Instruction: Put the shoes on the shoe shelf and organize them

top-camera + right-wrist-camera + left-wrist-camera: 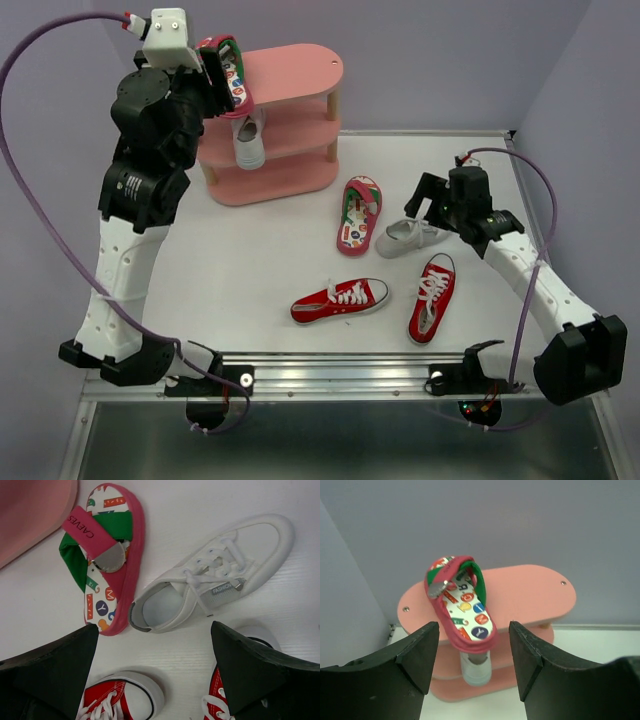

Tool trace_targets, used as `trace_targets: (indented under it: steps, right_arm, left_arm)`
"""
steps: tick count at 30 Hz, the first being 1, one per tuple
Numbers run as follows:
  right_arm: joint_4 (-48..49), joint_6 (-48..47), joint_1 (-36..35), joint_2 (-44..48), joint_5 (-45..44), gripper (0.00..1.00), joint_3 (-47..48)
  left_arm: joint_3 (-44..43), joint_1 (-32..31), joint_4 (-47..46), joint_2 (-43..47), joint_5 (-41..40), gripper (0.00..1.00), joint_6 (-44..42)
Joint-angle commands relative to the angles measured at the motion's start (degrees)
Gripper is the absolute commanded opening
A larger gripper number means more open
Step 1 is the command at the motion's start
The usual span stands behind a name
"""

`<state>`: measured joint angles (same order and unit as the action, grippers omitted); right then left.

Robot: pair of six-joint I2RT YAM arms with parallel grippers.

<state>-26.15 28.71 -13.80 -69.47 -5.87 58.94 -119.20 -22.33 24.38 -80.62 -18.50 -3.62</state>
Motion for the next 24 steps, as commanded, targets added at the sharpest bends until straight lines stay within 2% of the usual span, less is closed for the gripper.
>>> trace_targets:
  steps: [1, 9, 15, 19, 24]
  right_arm:
    - [1.19, 0.2, -2.28, -1.72, -3.18, 1.0, 2.41]
    - [0.67, 0.91, -2.28, -1.46, -9.76, 1.0, 0.65]
    - [-1.35, 0.3, -1.67, 0.21, -13.38, 1.0, 0.21]
    - [-2.59, 0.12, 0.88, 1.88, -13.47, 1.0, 0.04]
    - [-3.55, -0.32, 2.2, 3.73, -13.99, 1.0, 0.21]
  left_arm:
    - [7.37, -3.77, 3.73, 2.04, 0.83, 0.7, 6.07]
    - [19.24, -20.1, 9.37, 0.12, -2.24, 0.72, 13.54]
    - [29.09, -27.58, 3.58, -2.16, 3.74, 0.72, 19.08]
    - [31.74, -29.44, 2.16, -6.29, 0.4, 0.72, 20.84]
    - [35.26, -29.44, -5.03, -12.01, -3.99, 0.75, 20.49]
